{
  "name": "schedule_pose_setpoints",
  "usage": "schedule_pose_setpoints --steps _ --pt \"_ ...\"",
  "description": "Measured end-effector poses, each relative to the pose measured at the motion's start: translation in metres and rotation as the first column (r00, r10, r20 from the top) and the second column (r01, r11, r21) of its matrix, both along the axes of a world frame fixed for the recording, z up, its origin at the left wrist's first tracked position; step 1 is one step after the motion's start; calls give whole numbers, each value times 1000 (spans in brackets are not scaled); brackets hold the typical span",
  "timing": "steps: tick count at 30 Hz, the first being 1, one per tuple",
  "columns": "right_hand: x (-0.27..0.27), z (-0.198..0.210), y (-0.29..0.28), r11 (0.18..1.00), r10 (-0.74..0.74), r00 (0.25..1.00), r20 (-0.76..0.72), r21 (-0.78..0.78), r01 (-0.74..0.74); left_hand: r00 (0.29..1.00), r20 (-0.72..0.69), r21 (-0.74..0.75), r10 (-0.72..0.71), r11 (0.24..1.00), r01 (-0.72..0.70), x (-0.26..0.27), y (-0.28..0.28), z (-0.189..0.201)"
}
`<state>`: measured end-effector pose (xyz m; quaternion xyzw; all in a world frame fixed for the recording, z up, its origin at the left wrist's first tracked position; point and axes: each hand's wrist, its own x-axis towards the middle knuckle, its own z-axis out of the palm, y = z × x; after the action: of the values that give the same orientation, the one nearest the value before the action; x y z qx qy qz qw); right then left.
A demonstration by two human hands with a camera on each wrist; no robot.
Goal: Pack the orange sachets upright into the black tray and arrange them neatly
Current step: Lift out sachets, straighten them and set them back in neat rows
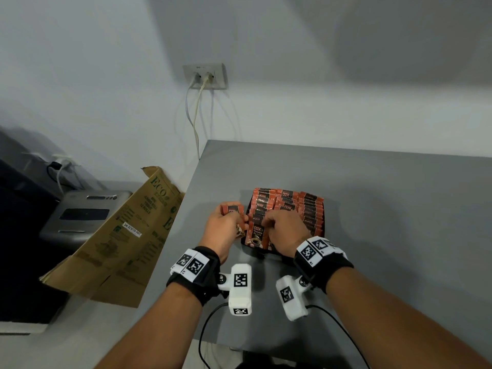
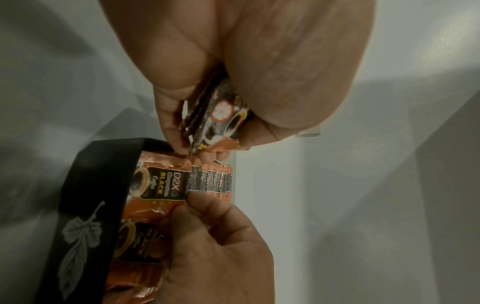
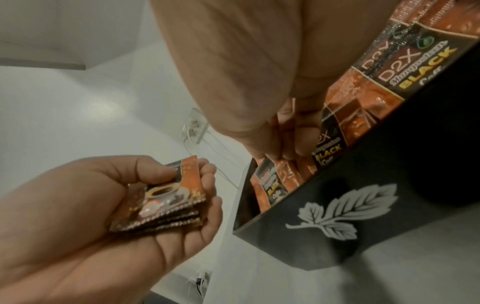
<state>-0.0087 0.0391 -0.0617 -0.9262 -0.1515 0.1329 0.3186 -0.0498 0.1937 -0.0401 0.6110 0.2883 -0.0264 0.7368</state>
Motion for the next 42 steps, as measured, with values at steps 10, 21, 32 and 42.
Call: schedule_pose_setpoints --steps 10,21,32,42 --pt "5 20 -23 921 -98 988 -122 364 137 974 96 114 -204 975 192 2 -13 -4" --pt "4 15 -73 952 -254 961 -111 149 269 972 7 241 -235 944 226 9 -20 -7" --pt "-10 -3 -47 992 -57 998 -22 -117 54 927 -58 339 -371 866 368 9 -33 -3" --pt "-18 -7 -41 991 0 999 48 -136 6 954 -20 282 -298 914 292 7 -29 -6"
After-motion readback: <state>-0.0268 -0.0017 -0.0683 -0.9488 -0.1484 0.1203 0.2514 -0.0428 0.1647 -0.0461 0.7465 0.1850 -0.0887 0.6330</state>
